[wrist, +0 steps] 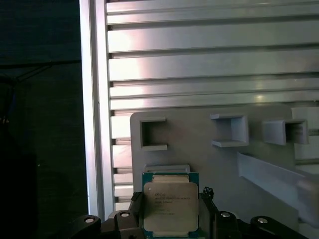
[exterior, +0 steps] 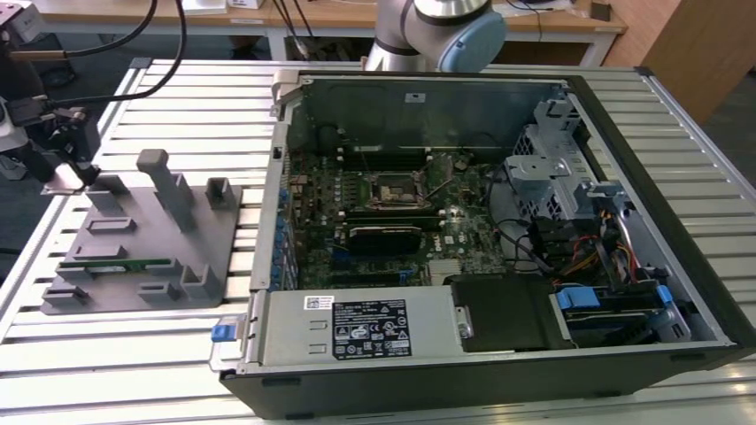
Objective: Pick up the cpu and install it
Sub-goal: 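Pick up the cpu and move it towards the insertion slot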
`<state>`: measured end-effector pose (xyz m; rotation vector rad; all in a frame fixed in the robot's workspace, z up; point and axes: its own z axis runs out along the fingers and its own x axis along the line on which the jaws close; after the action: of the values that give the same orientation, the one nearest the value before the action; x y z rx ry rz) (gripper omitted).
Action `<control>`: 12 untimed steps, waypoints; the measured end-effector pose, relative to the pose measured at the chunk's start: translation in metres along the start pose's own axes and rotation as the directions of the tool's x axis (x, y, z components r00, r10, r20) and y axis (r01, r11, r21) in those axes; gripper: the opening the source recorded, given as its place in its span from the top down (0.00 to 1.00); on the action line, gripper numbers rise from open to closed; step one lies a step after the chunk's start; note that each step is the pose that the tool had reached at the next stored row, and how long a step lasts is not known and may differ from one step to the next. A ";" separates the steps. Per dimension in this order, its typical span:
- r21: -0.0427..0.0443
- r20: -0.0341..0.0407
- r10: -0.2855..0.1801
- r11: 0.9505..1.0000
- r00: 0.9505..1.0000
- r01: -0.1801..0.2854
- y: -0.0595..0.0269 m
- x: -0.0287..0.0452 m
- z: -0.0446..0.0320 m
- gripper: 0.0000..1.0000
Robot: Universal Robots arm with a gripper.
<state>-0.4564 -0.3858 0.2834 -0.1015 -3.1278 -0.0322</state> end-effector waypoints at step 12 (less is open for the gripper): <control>0.007 0.001 0.000 1.000 1.000 0.000 0.0036 0.0004 -0.0119 0.47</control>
<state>-0.4564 -0.3824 0.2954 -0.1016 -3.1282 -0.0215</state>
